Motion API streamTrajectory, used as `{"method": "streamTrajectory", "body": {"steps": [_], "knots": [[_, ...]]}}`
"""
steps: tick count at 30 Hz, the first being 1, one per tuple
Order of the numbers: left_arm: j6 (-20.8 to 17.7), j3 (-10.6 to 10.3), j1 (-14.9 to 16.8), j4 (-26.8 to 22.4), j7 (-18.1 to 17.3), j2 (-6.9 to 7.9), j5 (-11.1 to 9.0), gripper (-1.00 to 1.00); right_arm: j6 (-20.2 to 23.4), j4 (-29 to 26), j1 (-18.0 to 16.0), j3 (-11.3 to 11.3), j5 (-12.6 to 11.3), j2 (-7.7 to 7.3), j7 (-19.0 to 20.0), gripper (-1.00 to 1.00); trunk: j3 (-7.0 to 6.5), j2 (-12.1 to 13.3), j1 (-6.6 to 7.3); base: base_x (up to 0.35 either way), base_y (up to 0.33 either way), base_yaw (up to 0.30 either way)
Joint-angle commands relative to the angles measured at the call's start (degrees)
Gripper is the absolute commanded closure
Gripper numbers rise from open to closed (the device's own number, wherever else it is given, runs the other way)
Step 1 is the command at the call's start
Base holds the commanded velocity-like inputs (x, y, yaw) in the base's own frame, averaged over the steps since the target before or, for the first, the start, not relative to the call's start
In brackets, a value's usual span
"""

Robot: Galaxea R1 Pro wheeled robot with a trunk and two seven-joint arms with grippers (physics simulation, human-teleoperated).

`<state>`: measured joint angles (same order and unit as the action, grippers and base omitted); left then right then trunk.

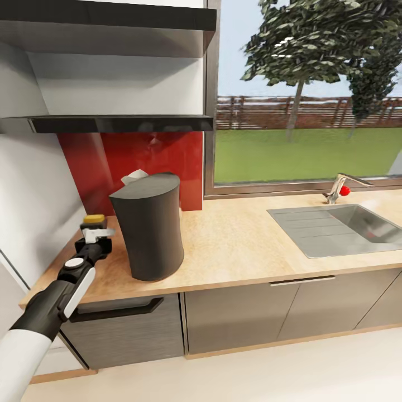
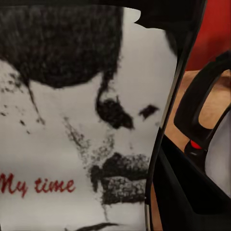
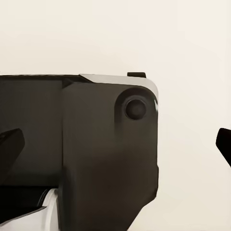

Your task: Set up a coffee station on the kitchen countertop: keep the coffee maker on the countertop, move the bottle of coffee from the kitchen shelf to the counter next to the coffee maker, place a paper coffee filter on top of the coffee maker, put the saucer next to the coffee maker with the coffee cup on the saucer, and place the electric kettle next to the coffee maker.

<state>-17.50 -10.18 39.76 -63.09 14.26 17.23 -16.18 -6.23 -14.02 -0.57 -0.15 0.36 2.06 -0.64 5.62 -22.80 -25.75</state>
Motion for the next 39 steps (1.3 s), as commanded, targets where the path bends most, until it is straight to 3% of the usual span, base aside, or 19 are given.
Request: {"method": "streamTrajectory", "body": {"steps": [1,34,39], "knots": [[-0.2,-0.28,-0.01,-0.1,0.41,0.09,-0.43,1.0,-0.18,0.04,-0.04,-0.02,0.04,0.02,-0.07,-1.0,0.13,-0.13,-0.04,0.0,0.0,0.0],[0.15,-0.06,-1.49,0.8,1.13,0.05,-0.69,1.0,-0.18,-0.13,-0.04,-0.11,-0.01,0.01,-0.07,-1.0,0.13,-0.13,-0.04,0.048,0.015,0.0],[5.4,-0.1,-3.44,0.94,0.93,-0.02,-0.86,1.0,-0.18,-0.13,-0.04,-0.11,-0.01,-0.04,-0.07,-1.0,0.13,-0.13,-0.04,0.0,0.0,0.0]]}}
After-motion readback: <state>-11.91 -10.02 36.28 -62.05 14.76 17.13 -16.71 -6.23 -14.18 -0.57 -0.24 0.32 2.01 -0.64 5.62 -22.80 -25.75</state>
